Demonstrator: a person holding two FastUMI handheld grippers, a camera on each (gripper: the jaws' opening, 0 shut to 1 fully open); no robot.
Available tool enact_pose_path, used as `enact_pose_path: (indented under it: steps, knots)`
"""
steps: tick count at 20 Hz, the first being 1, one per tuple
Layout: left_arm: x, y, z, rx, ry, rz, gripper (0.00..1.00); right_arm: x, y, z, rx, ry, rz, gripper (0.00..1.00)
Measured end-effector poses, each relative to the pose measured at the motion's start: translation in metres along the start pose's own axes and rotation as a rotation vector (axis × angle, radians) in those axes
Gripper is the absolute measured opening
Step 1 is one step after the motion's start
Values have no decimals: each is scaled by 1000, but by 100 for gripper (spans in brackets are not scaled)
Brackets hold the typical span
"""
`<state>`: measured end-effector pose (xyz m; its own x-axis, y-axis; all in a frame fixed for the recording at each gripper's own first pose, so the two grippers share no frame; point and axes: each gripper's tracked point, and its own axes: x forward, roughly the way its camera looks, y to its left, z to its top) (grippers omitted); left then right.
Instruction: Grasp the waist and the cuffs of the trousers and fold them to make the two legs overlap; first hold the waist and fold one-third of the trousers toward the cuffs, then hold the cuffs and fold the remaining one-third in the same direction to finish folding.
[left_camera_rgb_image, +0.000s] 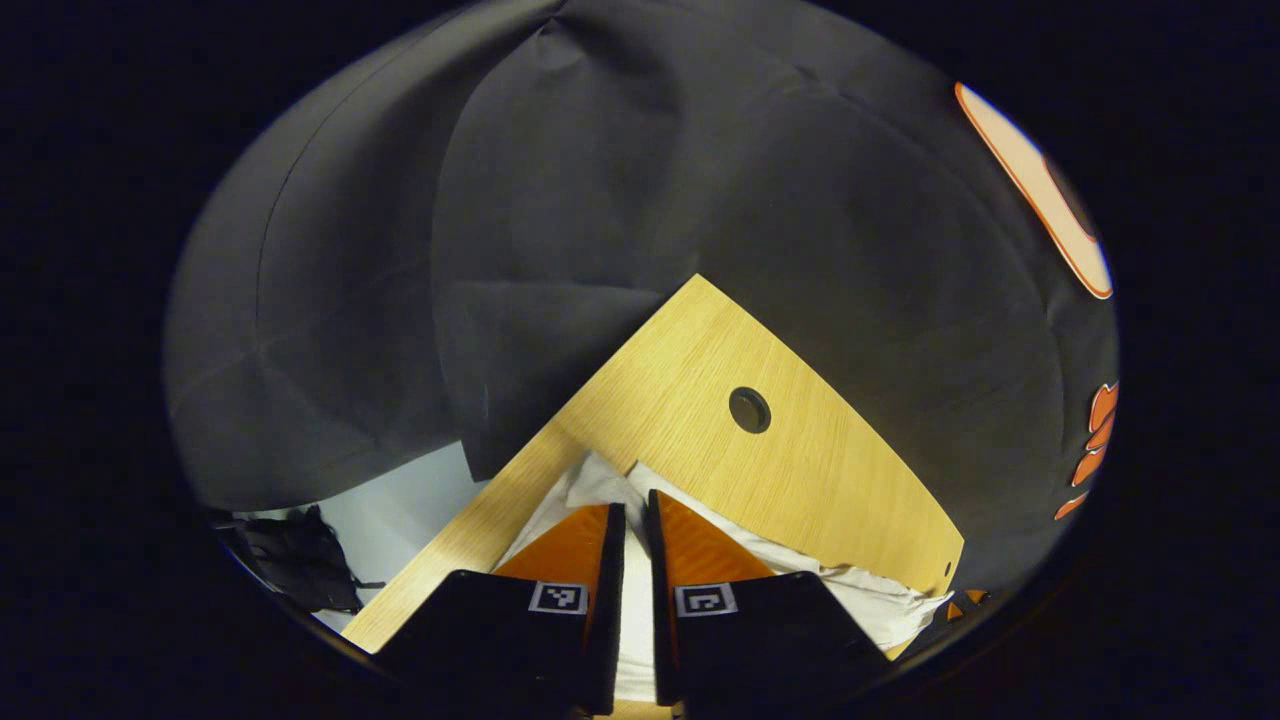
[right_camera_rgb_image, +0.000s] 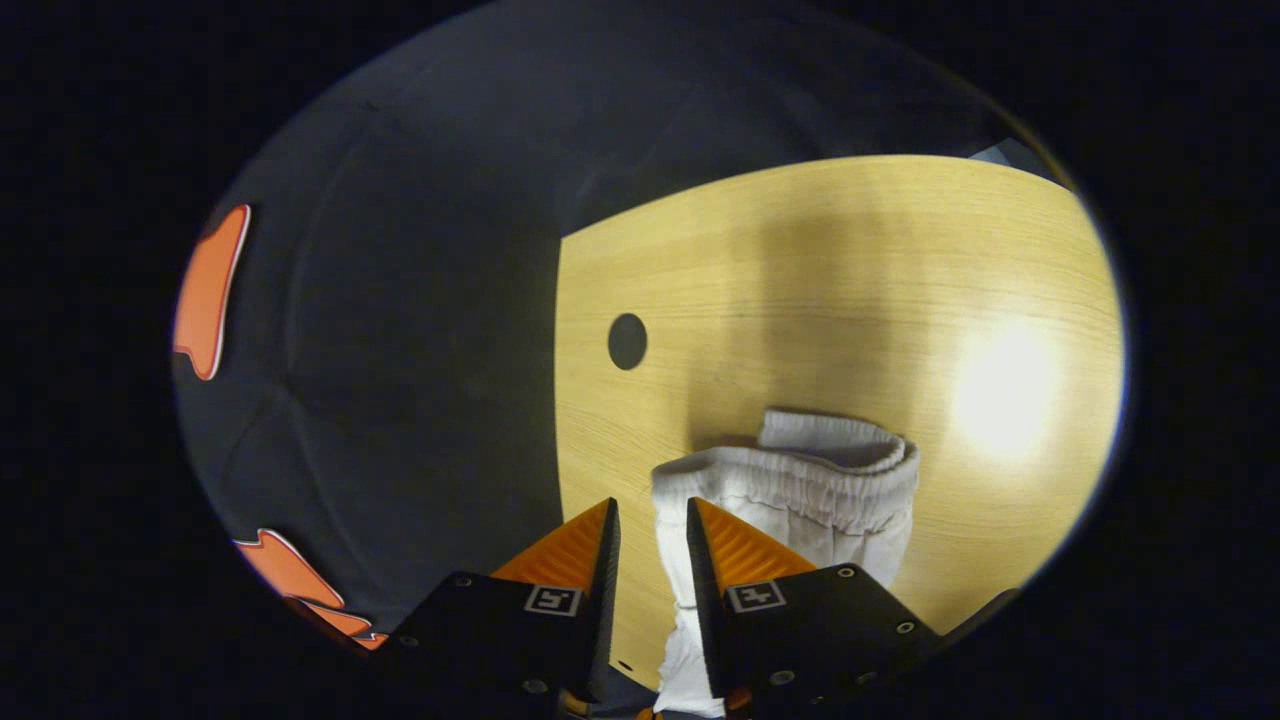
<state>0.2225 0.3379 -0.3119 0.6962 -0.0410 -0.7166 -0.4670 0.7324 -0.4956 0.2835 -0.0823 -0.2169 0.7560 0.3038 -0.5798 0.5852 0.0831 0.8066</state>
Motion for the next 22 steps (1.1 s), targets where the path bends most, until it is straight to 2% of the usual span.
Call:
enact_pose_path:
  steps: [2,3,4,5,6,7,8,9,13,17,22]
  knots:
    - [-9,-1,12,24,-55,27,42,-8,-4,4,-47,-9,-11,42]
    - [-15,0,15,51,-62,46,57,-14,-11,4,-84,-5,-33,54]
    - [-20,-2,16,74,-69,53,72,-19,-18,3,-124,-4,-54,34]
    - [-28,-5,20,91,-79,52,87,-24,-28,1,-167,2,-85,51]
    - [-34,-10,23,106,-94,55,91,-31,-37,0,-212,4,-109,55]
    - [-40,-13,22,127,-93,67,92,-35,-47,-3,-257,13,-141,63]
    - [-47,-16,17,148,-79,72,100,-39,-58,-5,-301,18,-171,67]
    - [-53,-19,13,177,-68,76,100,-41,-70,-7,-345,28,-206,76]
    - [-84,-43,-4,312,-80,86,100,-40,-109,-11,-449,45,-303,91]
    - [-116,-67,-29,351,-107,69,100,-23,-126,-11,-447,53,-350,97]
    - [-155,-85,-75,364,-97,47,100,-5,-127,9,-438,-27,-368,98]
